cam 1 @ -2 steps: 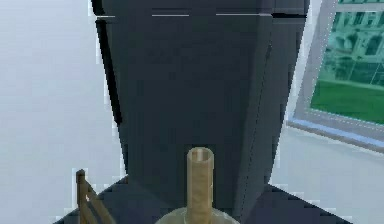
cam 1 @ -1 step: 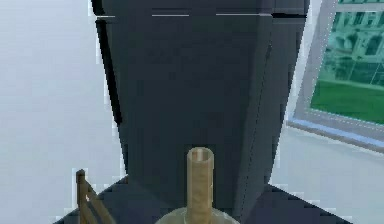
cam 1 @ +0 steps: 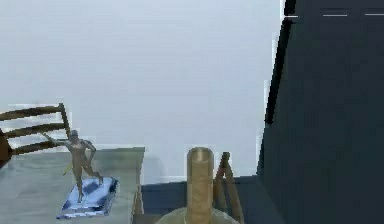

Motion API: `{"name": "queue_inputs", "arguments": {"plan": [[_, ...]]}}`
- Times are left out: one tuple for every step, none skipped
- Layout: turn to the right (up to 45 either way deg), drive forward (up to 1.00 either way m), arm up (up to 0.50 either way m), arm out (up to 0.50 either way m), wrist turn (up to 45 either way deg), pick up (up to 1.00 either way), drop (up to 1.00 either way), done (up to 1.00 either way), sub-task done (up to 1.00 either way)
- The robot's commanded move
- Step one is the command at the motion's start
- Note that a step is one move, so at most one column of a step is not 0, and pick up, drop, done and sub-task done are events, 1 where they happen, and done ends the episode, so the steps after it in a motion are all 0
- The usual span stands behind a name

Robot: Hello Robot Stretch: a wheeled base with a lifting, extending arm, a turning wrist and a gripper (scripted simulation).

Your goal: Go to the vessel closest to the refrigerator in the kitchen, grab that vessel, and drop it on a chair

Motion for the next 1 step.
{"name": "queue_inputs", "arguments": {"plan": [[-45.0,0.00,0.00,0.00,0.0,0.00,0.00,0.00,0.00]]}}
